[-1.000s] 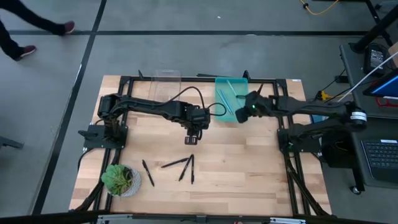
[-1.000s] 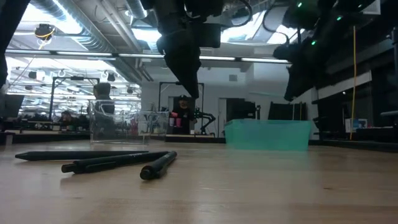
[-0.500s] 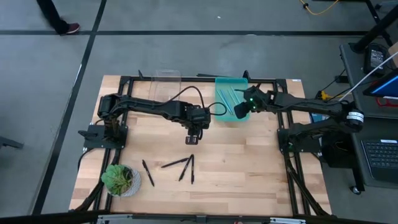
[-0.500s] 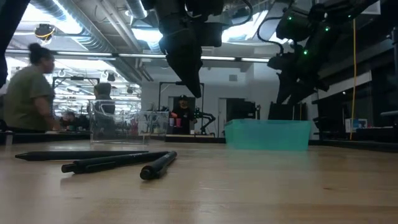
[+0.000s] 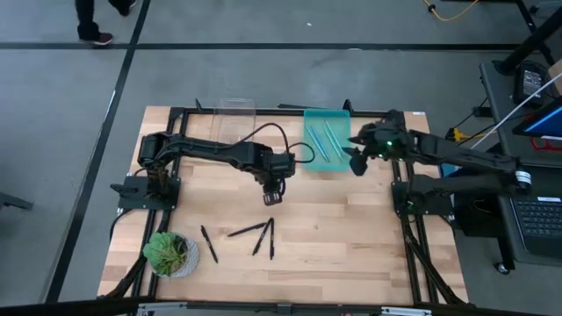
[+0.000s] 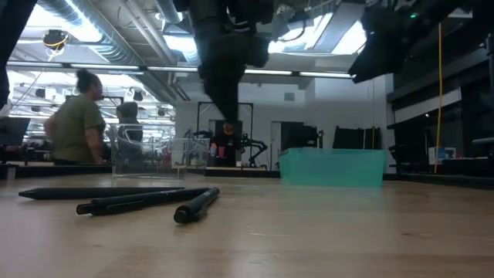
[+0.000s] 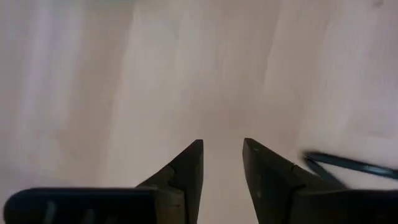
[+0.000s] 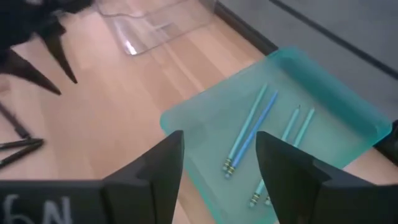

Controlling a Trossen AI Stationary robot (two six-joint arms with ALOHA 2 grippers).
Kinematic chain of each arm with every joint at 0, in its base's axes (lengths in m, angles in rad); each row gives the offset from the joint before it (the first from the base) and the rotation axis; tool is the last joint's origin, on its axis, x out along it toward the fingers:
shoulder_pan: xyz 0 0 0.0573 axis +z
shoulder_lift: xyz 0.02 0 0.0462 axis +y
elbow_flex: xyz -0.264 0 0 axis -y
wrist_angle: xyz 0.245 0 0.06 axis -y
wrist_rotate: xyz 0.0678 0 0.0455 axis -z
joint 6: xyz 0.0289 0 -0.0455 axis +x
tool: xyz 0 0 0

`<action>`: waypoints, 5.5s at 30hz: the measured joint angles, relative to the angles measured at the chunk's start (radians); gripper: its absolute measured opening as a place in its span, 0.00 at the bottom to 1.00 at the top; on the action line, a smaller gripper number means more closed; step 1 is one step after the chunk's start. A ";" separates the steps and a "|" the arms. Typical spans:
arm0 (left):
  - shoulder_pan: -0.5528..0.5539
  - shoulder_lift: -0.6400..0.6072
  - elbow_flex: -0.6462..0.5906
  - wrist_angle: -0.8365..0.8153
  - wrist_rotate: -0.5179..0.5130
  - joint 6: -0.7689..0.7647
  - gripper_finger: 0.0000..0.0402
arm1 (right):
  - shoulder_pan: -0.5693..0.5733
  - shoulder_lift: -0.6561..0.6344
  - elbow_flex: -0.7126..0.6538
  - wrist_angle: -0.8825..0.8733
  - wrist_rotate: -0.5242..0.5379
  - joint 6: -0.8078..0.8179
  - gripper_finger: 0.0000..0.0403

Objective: Sort pens & pencils
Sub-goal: Put the black pen into the transparent bin

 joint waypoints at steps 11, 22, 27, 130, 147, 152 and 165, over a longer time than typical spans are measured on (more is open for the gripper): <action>-0.082 0.000 0.000 -0.117 0.094 -0.317 0.27 | 0.010 -0.192 -0.033 -0.142 0.003 -0.031 0.50; -0.234 0.003 -0.009 -0.109 -0.007 -0.473 0.27 | 0.010 -0.214 -0.033 -0.181 0.003 -0.014 0.50; -0.258 0.004 -0.078 -0.093 0.009 -0.564 0.27 | 0.010 -0.215 -0.033 -0.183 0.003 -0.012 0.50; 0.505 -0.386 -0.182 -0.008 -0.195 -0.279 0.04 | 0.010 -0.215 -0.033 -0.120 -0.005 -0.094 0.50; 0.554 -0.386 -0.316 0.070 -0.146 -0.310 0.32 | 0.010 -0.215 -0.033 -0.120 -0.005 -0.091 0.50; 0.554 -0.387 -0.316 0.070 -0.102 -0.350 0.39 | 0.010 -0.215 -0.033 -0.120 -0.005 -0.090 0.50; 0.223 -0.499 -0.315 0.185 0.213 -0.529 0.39 | 0.009 -0.215 -0.033 -0.122 -0.004 -0.093 0.50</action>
